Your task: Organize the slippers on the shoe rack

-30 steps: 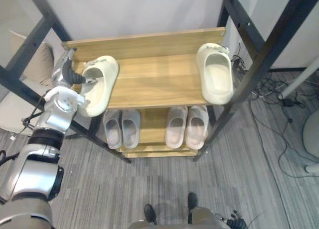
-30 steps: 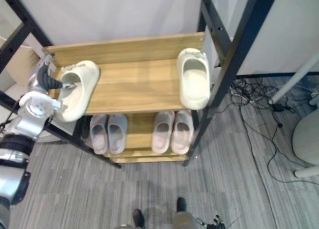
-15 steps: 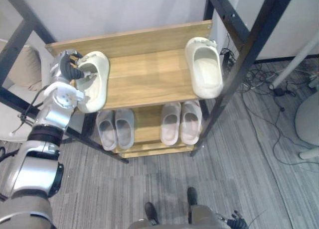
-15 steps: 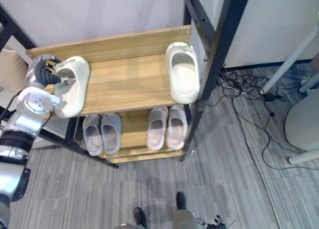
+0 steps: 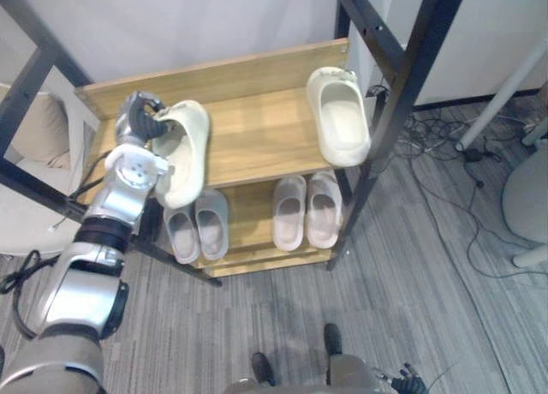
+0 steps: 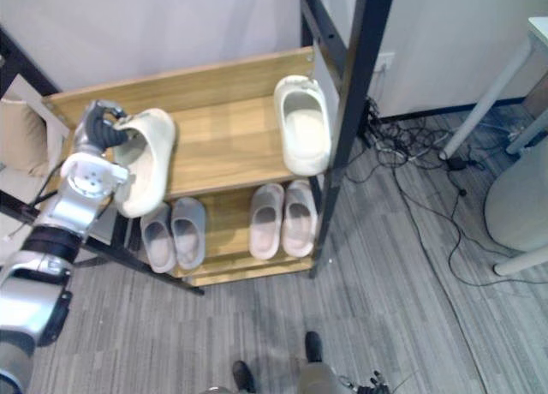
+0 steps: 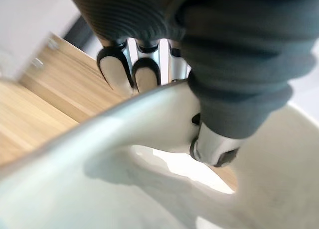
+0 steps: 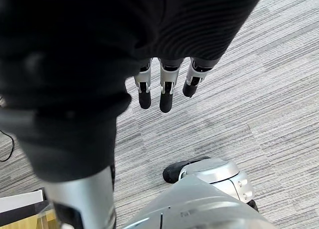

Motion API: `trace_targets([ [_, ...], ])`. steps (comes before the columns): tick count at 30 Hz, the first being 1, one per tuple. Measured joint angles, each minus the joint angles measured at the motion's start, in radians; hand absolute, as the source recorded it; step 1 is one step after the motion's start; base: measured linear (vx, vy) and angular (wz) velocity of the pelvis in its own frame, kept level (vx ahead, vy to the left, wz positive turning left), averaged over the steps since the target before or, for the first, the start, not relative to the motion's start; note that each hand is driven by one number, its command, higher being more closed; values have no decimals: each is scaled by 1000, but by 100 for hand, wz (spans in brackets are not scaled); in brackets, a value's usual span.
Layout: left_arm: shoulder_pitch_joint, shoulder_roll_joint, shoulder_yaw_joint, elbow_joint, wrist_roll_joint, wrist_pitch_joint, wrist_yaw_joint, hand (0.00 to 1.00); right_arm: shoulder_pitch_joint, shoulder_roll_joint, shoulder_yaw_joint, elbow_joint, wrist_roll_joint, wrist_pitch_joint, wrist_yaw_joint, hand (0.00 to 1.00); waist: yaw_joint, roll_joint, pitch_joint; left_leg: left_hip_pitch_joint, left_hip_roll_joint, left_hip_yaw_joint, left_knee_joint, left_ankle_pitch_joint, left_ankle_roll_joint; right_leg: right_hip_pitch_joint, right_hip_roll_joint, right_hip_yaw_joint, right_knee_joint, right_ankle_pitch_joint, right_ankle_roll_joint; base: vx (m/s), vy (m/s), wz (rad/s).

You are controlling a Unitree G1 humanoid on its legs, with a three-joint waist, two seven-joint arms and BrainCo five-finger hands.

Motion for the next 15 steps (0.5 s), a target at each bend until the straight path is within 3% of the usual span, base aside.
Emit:
trace_targets([
  [10,0,-85,-29,-60,2,1,26,100,1,-7,4,-3,-1,0,-15,0,-17,14,7,18,2,10,-1,-5,-3,12,3,11,-1,1,0,2,-5,-2],
  [15,-9,-88,-17,-59,3,18,61,100,2,-7,1,-8,0,-1,-24,0,-21,20,10,17,4,62,-1,-15,-8,-7,11,63,-25,23,0,-19,-7,-28],
])
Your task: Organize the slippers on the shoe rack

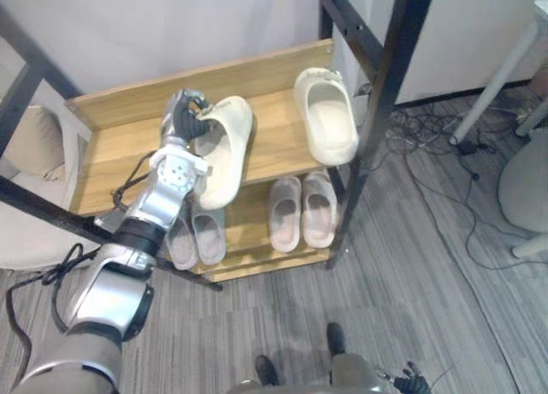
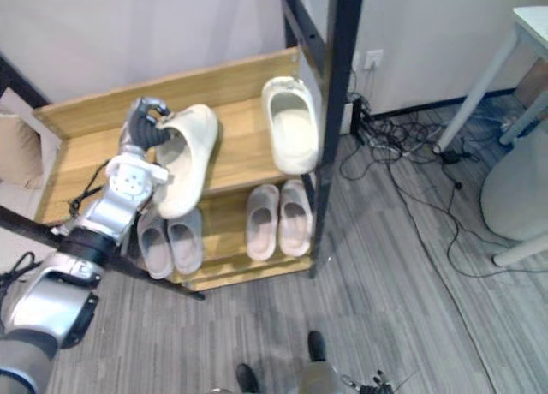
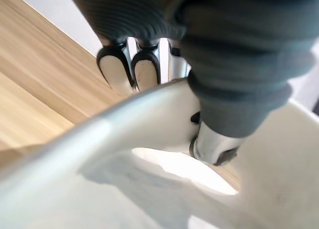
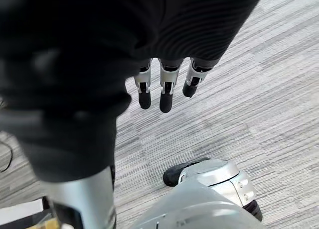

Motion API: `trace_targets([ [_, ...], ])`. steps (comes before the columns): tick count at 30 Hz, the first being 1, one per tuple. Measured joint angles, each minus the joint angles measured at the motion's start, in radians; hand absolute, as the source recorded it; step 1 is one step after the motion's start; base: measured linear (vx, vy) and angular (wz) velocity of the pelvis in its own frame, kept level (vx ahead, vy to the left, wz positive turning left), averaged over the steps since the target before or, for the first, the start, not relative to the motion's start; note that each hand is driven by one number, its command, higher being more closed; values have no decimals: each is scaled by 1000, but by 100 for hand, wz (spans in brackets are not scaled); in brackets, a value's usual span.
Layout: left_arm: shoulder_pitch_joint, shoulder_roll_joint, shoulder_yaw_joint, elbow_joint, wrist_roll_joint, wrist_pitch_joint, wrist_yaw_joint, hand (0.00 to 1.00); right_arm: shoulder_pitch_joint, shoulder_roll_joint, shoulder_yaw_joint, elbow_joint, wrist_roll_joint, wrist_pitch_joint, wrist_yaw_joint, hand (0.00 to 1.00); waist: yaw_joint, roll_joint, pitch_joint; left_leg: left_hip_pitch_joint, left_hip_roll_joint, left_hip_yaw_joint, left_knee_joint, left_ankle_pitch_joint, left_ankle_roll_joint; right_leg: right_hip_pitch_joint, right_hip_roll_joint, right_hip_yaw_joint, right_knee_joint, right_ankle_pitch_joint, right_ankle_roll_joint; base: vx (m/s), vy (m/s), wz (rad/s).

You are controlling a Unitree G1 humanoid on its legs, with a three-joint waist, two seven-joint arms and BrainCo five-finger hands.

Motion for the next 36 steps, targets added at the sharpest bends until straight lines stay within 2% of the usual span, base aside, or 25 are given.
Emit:
trace_targets([
  [12,-59,-11,40,65,19,14,39,100,5,1,-1,-33,0,0,-14,0,-15,13,8,-5,4,68,0,-10,-10,-40,14,66,-7,21,-1,-5,-12,-20],
  [13,-68,-21,42,76,20,17,40,0,5,1,-1,-33,-3,0,-17,0,-14,12,8,-5,4,68,-1,-11,-11,-40,14,67,-8,21,-1,0,0,0],
  [21,-139,-69,61,162,20,34,58,0,4,0,6,-42,-8,-2,-22,0,-17,14,10,-5,0,94,-1,-17,-8,-51,14,91,-12,29,3,1,-9,-9],
  [29,-145,-84,96,174,13,34,62,0,5,-1,7,-56,-8,0,-23,0,-28,19,14,-4,-1,95,-1,-18,-7,-47,13,94,-20,34,4,0,-3,-2],
  [36,-145,-147,110,171,-96,19,81,0,4,-1,9,-62,-9,2,-23,0,-40,21,15,2,-4,58,-1,-17,-7,-23,6,58,-21,32,6,0,-14,16],
])
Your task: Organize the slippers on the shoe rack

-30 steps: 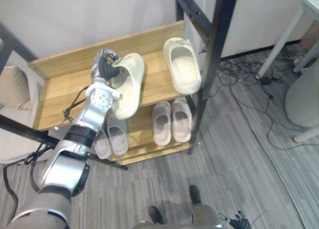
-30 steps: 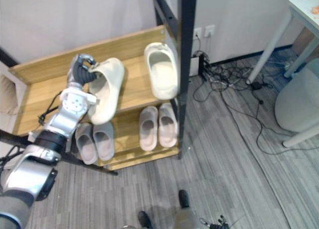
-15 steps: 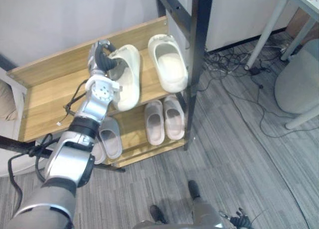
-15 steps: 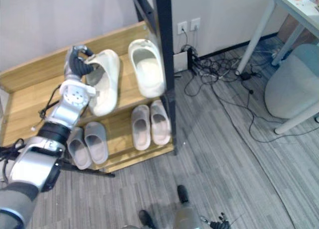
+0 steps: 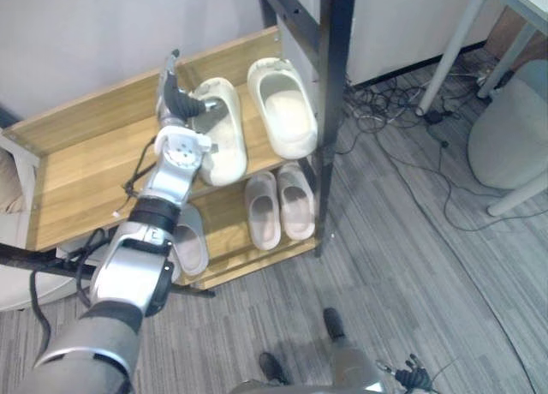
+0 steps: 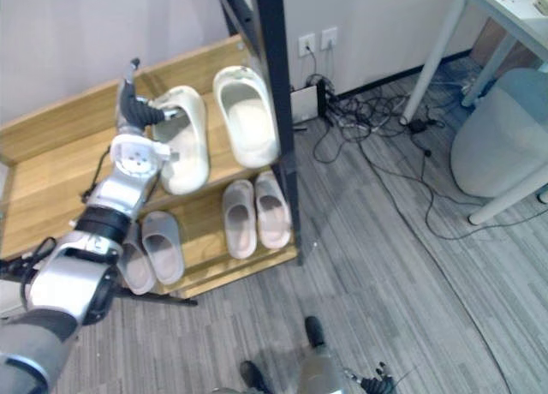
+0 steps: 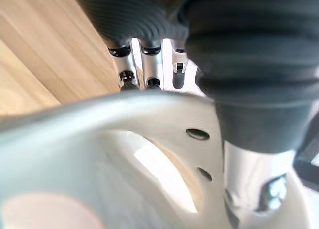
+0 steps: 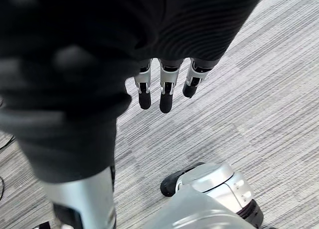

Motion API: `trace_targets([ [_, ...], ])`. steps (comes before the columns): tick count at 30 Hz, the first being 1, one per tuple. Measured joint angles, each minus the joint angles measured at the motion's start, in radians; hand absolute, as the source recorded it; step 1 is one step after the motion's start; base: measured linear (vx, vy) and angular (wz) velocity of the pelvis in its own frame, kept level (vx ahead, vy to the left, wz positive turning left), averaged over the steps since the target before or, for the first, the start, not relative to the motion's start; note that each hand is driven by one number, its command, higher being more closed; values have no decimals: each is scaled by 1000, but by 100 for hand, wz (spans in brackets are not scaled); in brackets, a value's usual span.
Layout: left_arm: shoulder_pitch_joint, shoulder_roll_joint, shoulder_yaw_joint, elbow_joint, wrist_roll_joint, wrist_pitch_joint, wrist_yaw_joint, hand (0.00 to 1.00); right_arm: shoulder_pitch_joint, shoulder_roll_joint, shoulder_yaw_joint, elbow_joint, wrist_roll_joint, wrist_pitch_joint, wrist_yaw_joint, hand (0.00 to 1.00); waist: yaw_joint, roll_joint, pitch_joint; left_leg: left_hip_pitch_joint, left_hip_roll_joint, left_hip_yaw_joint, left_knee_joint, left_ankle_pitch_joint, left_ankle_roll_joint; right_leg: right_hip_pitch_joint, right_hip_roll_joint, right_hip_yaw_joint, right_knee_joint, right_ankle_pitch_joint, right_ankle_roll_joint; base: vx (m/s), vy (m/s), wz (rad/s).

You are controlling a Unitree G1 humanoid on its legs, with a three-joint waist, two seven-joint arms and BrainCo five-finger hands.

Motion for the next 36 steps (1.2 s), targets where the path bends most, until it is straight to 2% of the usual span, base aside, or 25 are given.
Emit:
trace_targets([
  [9,62,-68,-5,-82,-65,-18,2,0,-4,-10,17,5,2,8,1,0,1,0,3,15,-8,-59,5,8,11,45,-15,-54,-5,-5,3,-25,-12,16],
  [18,180,-84,-1,-225,-110,-27,-2,0,-16,-15,20,39,9,18,1,0,18,-3,3,15,-9,-104,5,16,20,67,-21,-95,-7,-7,4,-27,-14,15],
  [21,224,-91,1,-265,-146,-45,-6,0,-22,-15,21,47,10,21,1,0,24,-5,3,15,-9,-126,6,18,21,79,-23,-116,-7,-11,4,-9,-14,20],
  [26,265,-101,11,-292,-187,-60,-26,0,-35,-14,44,75,13,23,1,0,44,-32,-8,14,-10,-140,6,22,22,85,-24,-128,-7,-11,4,-11,-11,7],
  [31,266,-116,9,-291,-202,-59,-26,0,-43,-6,53,76,31,23,2,0,45,-54,-12,14,-10,-161,6,26,24,95,-28,-150,-8,-16,6,-16,-7,14],
  [36,261,-116,8,-281,-219,-60,-26,0,-44,-5,57,76,39,22,1,0,45,-57,-12,14,-10,-161,5,26,24,95,-30,-150,-8,-16,7,0,0,0],
])
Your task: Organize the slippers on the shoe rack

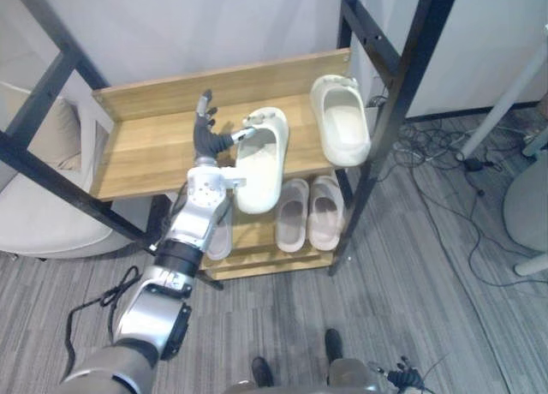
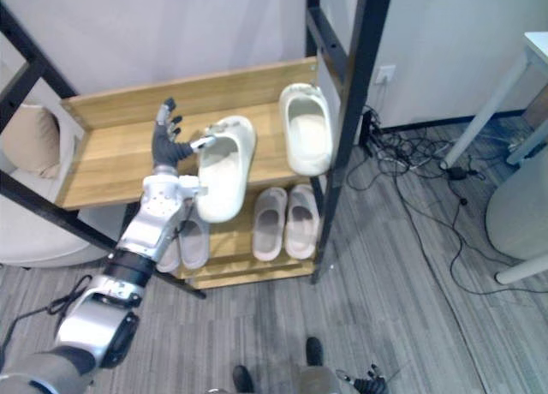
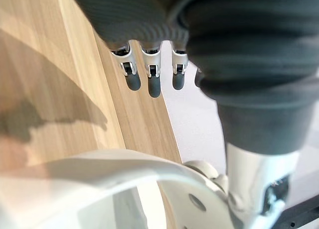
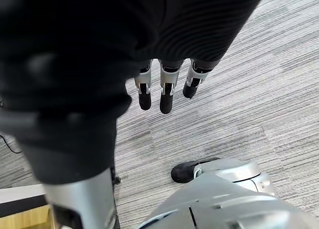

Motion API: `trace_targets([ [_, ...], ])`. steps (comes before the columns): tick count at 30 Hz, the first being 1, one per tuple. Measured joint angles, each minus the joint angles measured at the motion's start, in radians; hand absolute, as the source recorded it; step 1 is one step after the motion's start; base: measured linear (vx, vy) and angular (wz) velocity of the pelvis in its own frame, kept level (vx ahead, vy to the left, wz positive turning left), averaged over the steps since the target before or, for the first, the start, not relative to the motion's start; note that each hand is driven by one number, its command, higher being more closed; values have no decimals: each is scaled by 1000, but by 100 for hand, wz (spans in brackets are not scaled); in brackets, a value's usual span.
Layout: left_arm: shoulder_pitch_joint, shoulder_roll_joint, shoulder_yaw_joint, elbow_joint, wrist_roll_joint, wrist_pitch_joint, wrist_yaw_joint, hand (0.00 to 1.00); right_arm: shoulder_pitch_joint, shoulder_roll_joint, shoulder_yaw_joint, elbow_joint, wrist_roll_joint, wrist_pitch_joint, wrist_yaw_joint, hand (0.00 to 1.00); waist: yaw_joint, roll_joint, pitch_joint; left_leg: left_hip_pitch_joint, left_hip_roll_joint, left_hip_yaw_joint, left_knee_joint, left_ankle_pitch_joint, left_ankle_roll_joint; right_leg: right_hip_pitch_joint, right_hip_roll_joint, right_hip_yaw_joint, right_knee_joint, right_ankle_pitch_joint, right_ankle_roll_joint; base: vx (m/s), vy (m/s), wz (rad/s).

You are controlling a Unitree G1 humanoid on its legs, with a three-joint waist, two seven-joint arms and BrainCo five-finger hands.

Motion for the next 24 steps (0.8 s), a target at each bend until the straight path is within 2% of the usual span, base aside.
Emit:
trace_targets([
  [11,-137,3,-2,188,-2,5,-1,0,1,5,-1,-1,0,-3,0,0,-7,-5,-3,0,-1,10,0,0,0,-9,2,10,0,0,0,-4,-4,-2],
  [24,-171,17,-3,212,-56,5,-19,0,1,6,-2,-4,0,-4,-1,0,-17,-4,-4,0,-2,31,-1,-2,-3,-17,4,29,3,2,-2,4,-3,-5],
])
